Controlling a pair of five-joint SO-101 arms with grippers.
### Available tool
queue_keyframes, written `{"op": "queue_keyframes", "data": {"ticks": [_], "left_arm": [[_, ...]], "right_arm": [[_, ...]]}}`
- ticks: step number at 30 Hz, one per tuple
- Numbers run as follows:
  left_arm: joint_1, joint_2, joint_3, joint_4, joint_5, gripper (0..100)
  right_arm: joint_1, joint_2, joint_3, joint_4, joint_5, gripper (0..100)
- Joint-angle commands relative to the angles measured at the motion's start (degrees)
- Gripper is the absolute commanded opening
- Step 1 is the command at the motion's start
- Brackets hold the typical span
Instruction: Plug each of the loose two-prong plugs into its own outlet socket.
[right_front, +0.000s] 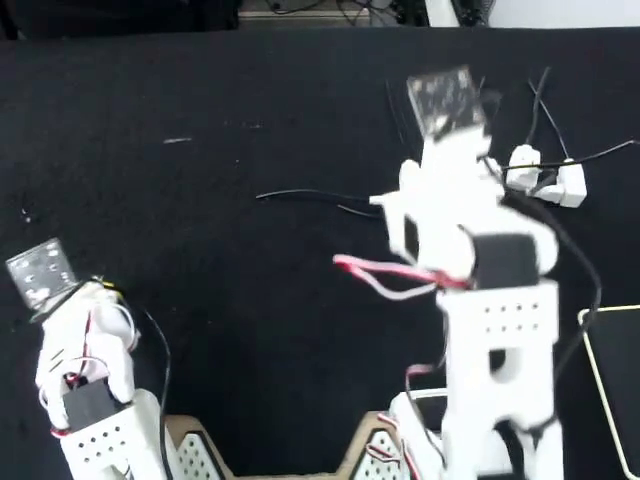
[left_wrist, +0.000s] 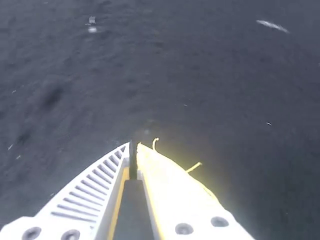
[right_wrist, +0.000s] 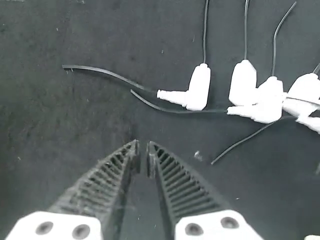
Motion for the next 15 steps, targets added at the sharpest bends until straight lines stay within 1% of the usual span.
{"op": "queue_keyframes", "data": {"ticks": [1, 5, 9, 12, 15], "left_arm": [[4.09, -0.53, -0.31, -0.88, -2.29, 3], [7.96, -0.53, -0.31, -0.62, -4.66, 3], [11.65, -0.53, -0.31, -0.62, -6.07, 3], [13.41, -0.53, -0.22, -0.62, -6.07, 3], [14.73, -0.53, 2.42, -1.23, -6.15, 3]], "right_arm": [[-0.44, -8.48, 13.32, -5.45, 0.62, 1.1], [-0.35, -17.36, 21.23, -6.95, 0.09, 1.1], [-0.70, -26.86, 25.45, -5.89, -0.35, 1.1], [-0.35, -33.71, 28.44, -5.19, -3.96, 1.1], [-0.44, -39.69, 33.19, -5.27, -4.84, 1.1]]}}
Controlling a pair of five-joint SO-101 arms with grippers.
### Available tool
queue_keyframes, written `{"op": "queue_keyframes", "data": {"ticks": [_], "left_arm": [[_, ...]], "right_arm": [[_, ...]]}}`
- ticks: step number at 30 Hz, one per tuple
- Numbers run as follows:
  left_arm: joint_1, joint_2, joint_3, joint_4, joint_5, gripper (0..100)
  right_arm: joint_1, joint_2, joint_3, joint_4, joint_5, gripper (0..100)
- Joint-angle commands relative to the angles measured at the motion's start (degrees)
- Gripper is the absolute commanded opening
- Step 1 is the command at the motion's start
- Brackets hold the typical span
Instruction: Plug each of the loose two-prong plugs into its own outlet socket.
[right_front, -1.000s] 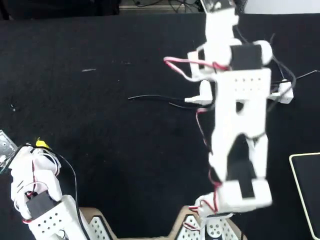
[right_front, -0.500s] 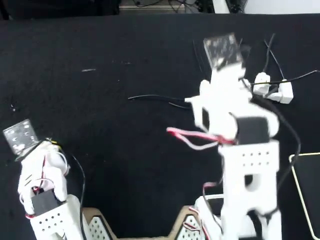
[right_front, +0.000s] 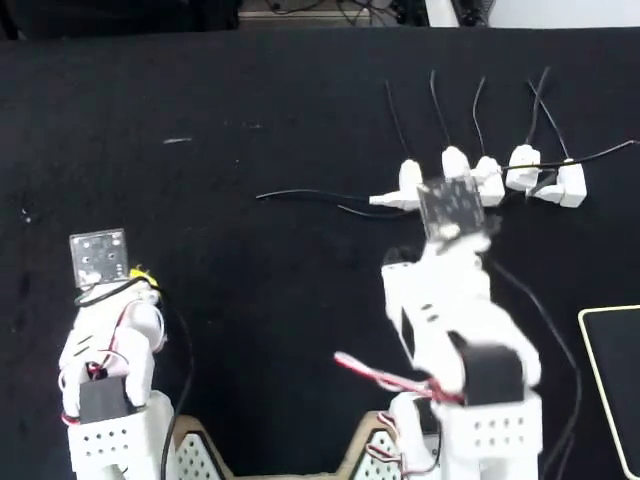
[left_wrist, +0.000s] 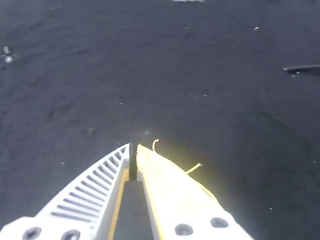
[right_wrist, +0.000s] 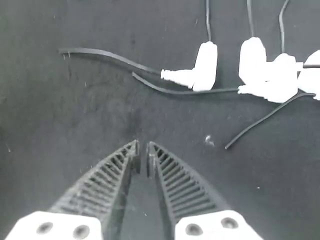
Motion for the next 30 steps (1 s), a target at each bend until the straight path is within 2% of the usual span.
{"op": "queue_keyframes", "data": {"ticks": [1, 8, 11, 13, 17, 23, 25, 30], "left_arm": [[1.54, -0.26, 1.98, -1.14, -0.70, 3], [-0.57, -0.26, 3.21, -0.26, -0.26, 3], [0.66, -0.26, 3.21, 4.75, -0.26, 3], [4.00, -0.26, 3.30, 7.91, -0.26, 3], [9.54, -0.26, 3.21, 12.48, -0.26, 3], [9.71, -0.26, 3.21, 18.46, -0.18, 3], [9.54, -0.18, 3.21, 18.37, 2.11, 3], [3.65, -0.18, 4.26, 18.02, 14.86, 3]], "right_arm": [[-0.26, -7.16, 4.35, 0.00, -0.97, 1.1], [-0.18, -20.53, 15.78, -0.09, -1.32, 1.1], [-0.53, -27.30, 21.93, 0.00, -1.32, 1.1], [-0.53, -31.34, 26.15, 0.00, -1.32, 1.1], [-0.18, -30.55, 29.67, -1.49, -1.32, 1.1], [-0.35, -30.55, 33.71, -1.76, -0.88, 1.1], [-0.53, -30.55, 36.79, -2.37, -1.14, 1.1], [-0.09, -30.46, 40.13, -2.46, -1.23, 1.1]]}}
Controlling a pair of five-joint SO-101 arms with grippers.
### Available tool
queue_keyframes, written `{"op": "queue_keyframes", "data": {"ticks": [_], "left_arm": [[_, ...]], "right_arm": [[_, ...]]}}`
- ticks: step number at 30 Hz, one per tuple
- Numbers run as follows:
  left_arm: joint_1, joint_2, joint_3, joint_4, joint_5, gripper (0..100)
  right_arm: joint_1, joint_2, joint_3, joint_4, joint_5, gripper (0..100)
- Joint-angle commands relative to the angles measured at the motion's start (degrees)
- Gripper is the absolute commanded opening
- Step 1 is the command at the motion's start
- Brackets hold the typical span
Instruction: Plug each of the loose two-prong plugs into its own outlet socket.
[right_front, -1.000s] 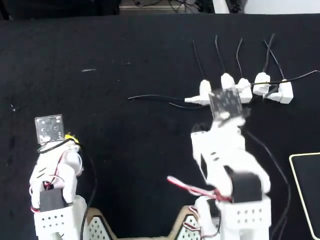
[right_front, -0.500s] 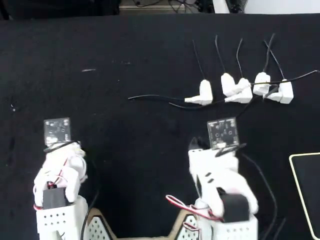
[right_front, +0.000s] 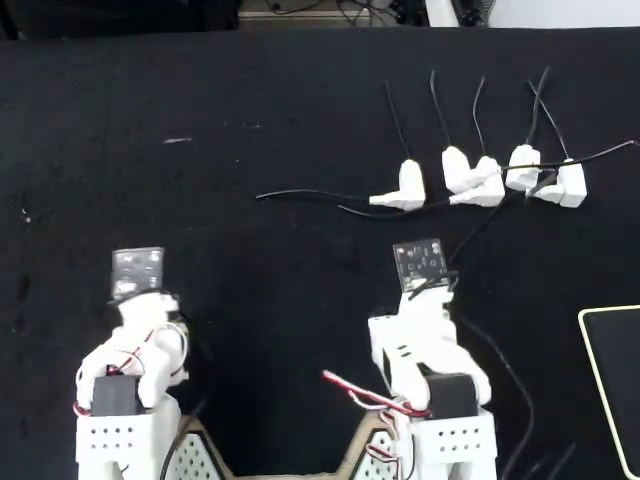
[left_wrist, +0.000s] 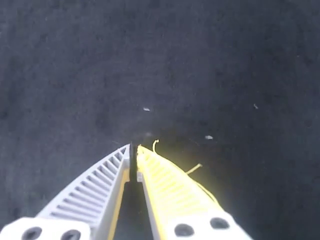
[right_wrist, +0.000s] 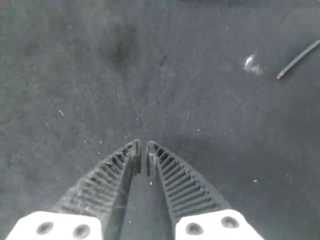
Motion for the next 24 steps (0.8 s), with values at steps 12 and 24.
{"op": "queue_keyframes", "data": {"ticks": [12, 24], "left_arm": [[-6.90, -0.35, 1.63, -0.26, 8.79, 3], [-1.45, -0.53, 1.63, -0.18, 8.79, 3]], "right_arm": [[-0.18, -4.70, 0.31, 3.69, 0.18, 1.1], [5.98, -5.58, 0.31, 3.96, 0.18, 1.1]]}}
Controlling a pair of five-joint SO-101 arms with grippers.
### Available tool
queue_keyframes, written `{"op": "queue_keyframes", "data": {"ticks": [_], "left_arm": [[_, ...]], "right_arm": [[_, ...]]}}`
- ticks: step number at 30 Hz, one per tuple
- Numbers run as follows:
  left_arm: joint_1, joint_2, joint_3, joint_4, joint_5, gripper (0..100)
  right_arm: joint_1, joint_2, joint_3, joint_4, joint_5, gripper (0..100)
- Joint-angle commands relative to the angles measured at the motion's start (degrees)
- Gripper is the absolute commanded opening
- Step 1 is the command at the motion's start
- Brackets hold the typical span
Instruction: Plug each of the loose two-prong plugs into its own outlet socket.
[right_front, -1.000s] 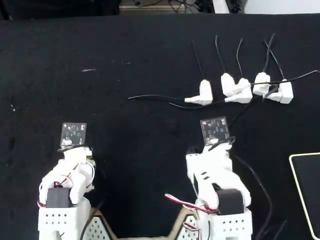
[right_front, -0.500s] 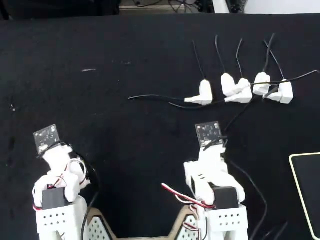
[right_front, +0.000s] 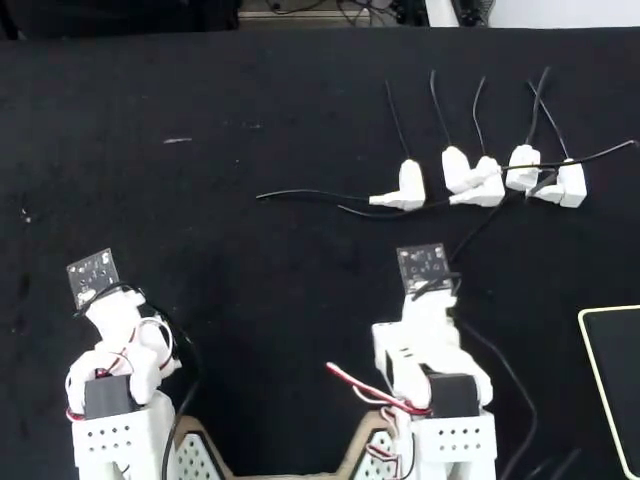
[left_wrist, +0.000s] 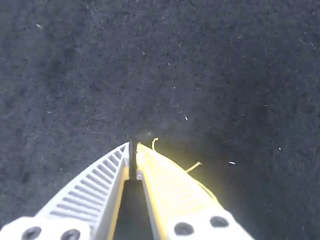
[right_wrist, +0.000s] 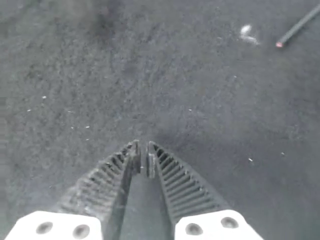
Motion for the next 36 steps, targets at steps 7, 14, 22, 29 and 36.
{"op": "queue_keyframes", "data": {"ticks": [7, 14, 22, 29, 36], "left_arm": [[8.40, -0.62, 1.27, -0.18, 0.53, 3], [8.40, -0.53, 1.27, -0.18, 0.62, 3], [8.40, -0.53, 1.27, -0.18, 0.62, 3], [8.40, -0.53, 1.27, -0.18, 0.62, 3], [8.40, -0.53, 1.27, -0.18, 0.62, 3]], "right_arm": [[2.81, -5.41, -0.04, 0.44, 0.09, 1.1], [2.81, -5.41, -0.04, 0.44, 0.09, 1.1], [2.81, -5.41, -0.04, 0.44, 0.09, 1.1], [2.81, -5.41, -0.04, 0.44, 0.09, 1.1], [2.81, -5.41, -0.04, 0.44, 0.09, 1.1]]}}
